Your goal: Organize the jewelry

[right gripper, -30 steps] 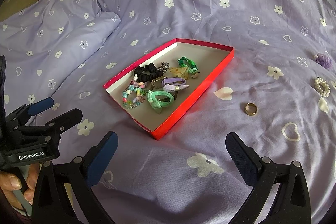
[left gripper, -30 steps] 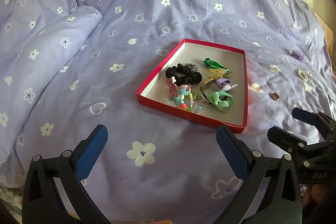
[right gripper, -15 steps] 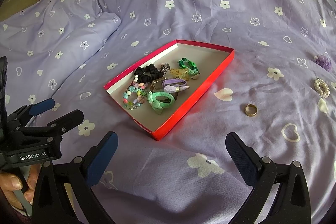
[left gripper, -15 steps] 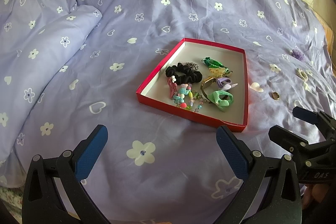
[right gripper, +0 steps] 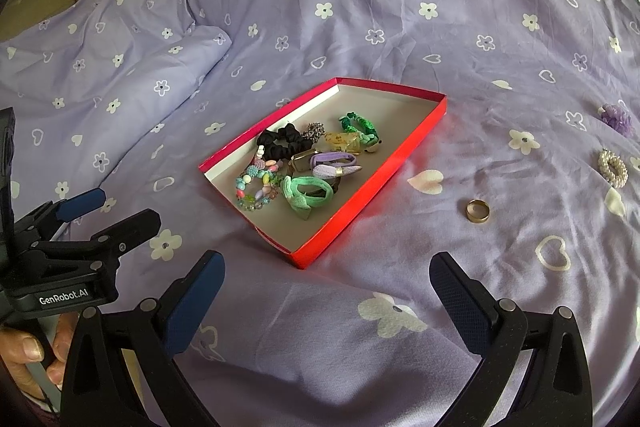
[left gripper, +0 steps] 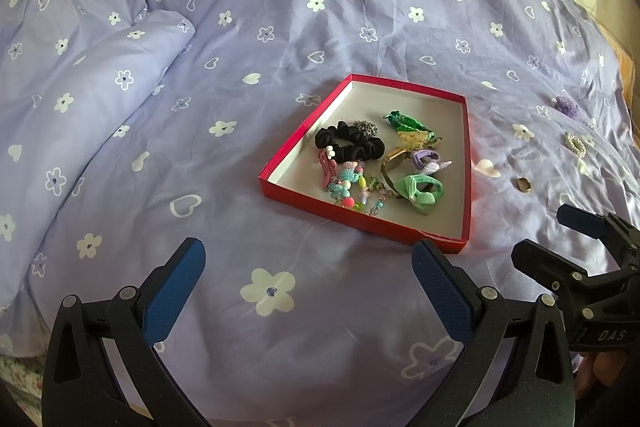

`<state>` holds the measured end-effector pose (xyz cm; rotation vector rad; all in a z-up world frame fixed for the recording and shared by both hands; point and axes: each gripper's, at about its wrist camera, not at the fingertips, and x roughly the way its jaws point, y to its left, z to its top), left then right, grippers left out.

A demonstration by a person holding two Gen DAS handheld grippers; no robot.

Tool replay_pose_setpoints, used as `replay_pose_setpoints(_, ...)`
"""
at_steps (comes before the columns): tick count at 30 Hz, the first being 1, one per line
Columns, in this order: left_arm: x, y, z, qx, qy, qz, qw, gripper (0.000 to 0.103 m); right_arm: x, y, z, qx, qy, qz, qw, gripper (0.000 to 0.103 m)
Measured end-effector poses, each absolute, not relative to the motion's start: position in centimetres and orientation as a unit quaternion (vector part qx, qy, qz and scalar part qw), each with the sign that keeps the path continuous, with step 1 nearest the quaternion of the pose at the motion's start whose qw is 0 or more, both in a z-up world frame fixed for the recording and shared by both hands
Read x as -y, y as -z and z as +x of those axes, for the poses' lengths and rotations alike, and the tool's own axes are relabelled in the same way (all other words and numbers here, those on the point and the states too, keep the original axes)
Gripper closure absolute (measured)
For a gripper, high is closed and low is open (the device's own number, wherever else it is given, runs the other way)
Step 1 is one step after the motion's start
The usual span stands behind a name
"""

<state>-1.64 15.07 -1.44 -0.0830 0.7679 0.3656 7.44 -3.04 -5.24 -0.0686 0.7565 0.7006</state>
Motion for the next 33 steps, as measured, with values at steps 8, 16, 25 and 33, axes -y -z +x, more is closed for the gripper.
replay_pose_setpoints(8,-15.05,1.41,-1.69,-0.371,-0.179,-0.039,0.91,0.0,3.12,5.02,7.39,-0.357,-0.336,-0.03,0.871,0.0)
replay_pose_setpoints(16,-15.04,0.9,-1.63,-0.363,-0.185,-0.037,0.912,0.0,3.16,5.04,7.36,-0.356,-0.336,-0.03,0.871,0.0)
replay_pose_setpoints(25,-15.03,0.89,-1.63,-0.363,-0.185,-0.037,0.912,0.0,3.18,5.03,7.34,-0.356,-0.336,-0.03,0.871,0.0)
replay_pose_setpoints(33,-14.88,0.87,-1.62,-0.364,-0.185,-0.035,0.912,0.0,3.2,5.0,7.36,-0.356,-0.336,-0.03,0.871,0.0)
